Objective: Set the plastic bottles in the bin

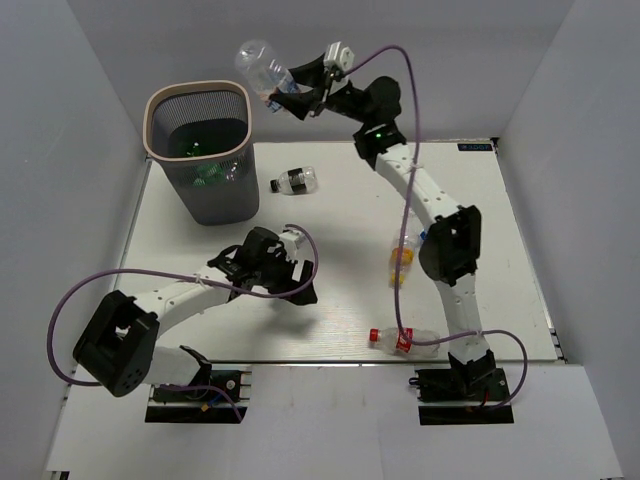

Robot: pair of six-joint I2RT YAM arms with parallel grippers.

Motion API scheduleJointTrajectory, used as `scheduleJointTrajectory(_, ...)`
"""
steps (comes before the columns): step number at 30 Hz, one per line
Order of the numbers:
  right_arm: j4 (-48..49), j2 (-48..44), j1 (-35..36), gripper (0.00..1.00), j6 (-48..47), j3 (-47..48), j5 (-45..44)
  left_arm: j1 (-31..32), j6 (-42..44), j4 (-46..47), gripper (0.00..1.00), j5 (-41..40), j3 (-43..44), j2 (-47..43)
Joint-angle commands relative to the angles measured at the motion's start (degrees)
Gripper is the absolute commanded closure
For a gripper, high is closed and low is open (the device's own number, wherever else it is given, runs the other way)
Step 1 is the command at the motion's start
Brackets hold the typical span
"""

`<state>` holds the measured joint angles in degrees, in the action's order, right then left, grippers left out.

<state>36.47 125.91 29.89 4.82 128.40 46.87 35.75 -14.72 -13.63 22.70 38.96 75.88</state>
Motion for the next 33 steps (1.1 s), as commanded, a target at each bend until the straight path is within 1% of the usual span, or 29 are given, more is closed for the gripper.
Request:
scheduleJointTrajectory(1,12.04,5.13,2.89,0.86,1.35,7.03,-7.75,1.16,-1.36,2.29,0.00,0.33,-1.69,-0.64)
scheduleJointTrajectory(2,16.31,5.49,3.50,0.86,-0.32,7.91,-9.07,1.17,-1.36,2.29,0.00,0.33,-2.22,-0.64)
scheduleJointTrajectory(4,19.15,6.19,5.70,0.86,-1.39,6.96,-9.34,1.17,-1.89,2.91,0.00,0.85,-2.83,-0.64)
scheduleJointTrajectory(5,22.82,6.71,6.23,0.88,-2.87,6.34,-9.43,1.69,-1.89,3.60,0.00,0.86,-3.36,-0.64)
scheduleJointTrajectory(8,26.70,7.60,8.69,0.91,-4.11,5.81,-13.02,2.31,-2.42,3.61,0.00,1.38,-3.36,-0.11)
scheduleJointTrajectory(10,28.30,8.56,9.74,0.91,-4.56,6.16,-13.03,2.92,-2.42,3.61,0.00,1.38,-3.89,-0.11)
scheduleJointTrajectory(15,28.31,11.54,11.86,0.88,-4.47,7.91,-13.73,3.45,-2.42,3.61,0.00,2.00,-3.89,1.12)
scheduleJointTrajectory(19,27.69,14.63,14.05,0.86,-4.55,9.41,-16.89,3.98,-2.42,4.22,0.00,3.14,-3.28,3.31)
scheduleJointTrajectory(20,27.60,15.59,14.49,0.84,-4.38,9.76,-16.99,3.98,-2.42,4.22,0.00,3.14,-2.75,3.31)
scheduleJointTrajectory(21,27.60,16.64,14.93,0.84,-6.56,11.16,-17.34,4.59,-2.42,4.22,0.00,3.66,-2.75,3.31)
scheduleJointTrajectory(22,27.60,17.17,15.20,0.82,-6.93,11.78,-18.30,4.59,-1.90,4.22,0.00,3.67,-2.75,3.84)
scheduleJointTrajectory(26,27.51,19.37,16.34,0.82,-8.33,12.49,-20.06,5.12,-1.37,2.91,0.00,3.67,-2.75,3.84)
scheduleJointTrajectory(29,26.90,19.73,16.34,0.73,-9.30,12.05,-20.94,5.65,-1.36,2.91,0.00,3.67,-2.75,3.84)
scheduleJointTrajectory(31,26.46,19.82,16.25,0.59,-9.74,11.79,-21.12,6.18,-1.36,2.38,0.00,3.67,-2.75,3.31)
scheduleJointTrajectory(32,26.03,19.73,16.34,0.50,-9.83,11.44,-21.99,6.18,-1.36,2.38,0.00,3.67,-2.75,3.31)
scheduleJointTrajectory(33,25.93,19.64,16.08,0.36,-9.74,11.26,-22.78,6.18,-1.36,2.38,0.00,3.67,-2.75,3.31)
